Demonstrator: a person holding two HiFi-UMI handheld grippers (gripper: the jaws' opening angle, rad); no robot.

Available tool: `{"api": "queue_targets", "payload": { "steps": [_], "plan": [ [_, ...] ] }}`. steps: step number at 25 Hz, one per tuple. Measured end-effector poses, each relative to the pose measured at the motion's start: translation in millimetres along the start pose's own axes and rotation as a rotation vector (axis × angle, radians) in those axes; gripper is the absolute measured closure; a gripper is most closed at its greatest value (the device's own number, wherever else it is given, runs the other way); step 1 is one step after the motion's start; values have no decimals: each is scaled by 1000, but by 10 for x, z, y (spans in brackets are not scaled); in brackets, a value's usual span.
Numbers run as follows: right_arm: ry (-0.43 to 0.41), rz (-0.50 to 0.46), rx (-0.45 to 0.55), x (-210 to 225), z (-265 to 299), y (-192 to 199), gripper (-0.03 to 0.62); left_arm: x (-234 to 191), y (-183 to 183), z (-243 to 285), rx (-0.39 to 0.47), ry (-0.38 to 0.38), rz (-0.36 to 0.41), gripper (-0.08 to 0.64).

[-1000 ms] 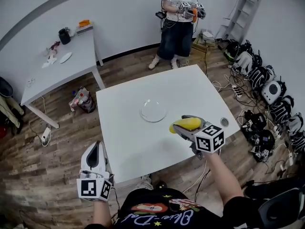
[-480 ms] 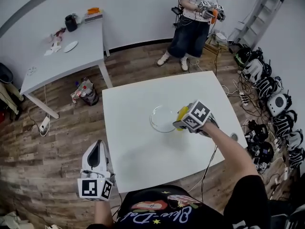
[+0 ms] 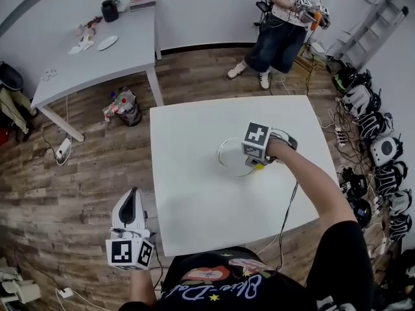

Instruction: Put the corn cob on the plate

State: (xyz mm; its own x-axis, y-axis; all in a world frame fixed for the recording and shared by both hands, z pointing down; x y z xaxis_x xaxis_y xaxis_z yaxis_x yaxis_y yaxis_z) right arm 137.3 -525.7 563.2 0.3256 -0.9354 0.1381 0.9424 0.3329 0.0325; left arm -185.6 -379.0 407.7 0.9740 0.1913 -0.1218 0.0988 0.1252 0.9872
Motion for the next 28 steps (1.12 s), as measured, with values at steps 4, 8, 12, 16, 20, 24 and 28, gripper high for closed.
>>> {"api": "queue_targets", "payload": {
  "steps": [4,8,12,16,20,24,28],
  "plan": [
    [-20,-54,-102,38,179,-92,336,-90,58,-29,-5,-27,-9,566],
    [-16,-66,-121,97,306,-195,336,-186,103,-38,-19,-54,-24,566],
    [-12,-58,-87,130,413,-313,336,-239,107,-24,-28,-64,-37,566],
    [-24,-59,-42,115,528,-384,336,-225,98,65,-34,-54,-11,566],
    [-9,-51,53,135,541,-438,336,-247,45,110,-11,-43,-70,566],
    [17,-63,188,120,485,-453,334,-298,-62,101,38,-63,-132,566],
    [82,-8,371,104,218,-453,333,-207,-232,70,65,-63,-62,566]
  ]
}}
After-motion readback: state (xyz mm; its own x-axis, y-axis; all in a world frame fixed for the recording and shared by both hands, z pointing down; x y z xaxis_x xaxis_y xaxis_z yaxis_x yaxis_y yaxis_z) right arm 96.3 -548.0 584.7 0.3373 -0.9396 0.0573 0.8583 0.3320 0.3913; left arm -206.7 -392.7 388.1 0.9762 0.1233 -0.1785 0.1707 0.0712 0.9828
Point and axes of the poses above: the fingertips, and each gripper's own axes: z forward along the fingers, x to its right, y out of its underside, the point moved 1 cm from there along -z, backward along the fingers, and after that the axes turned 1 degree about -z, right-handed, at the moved point
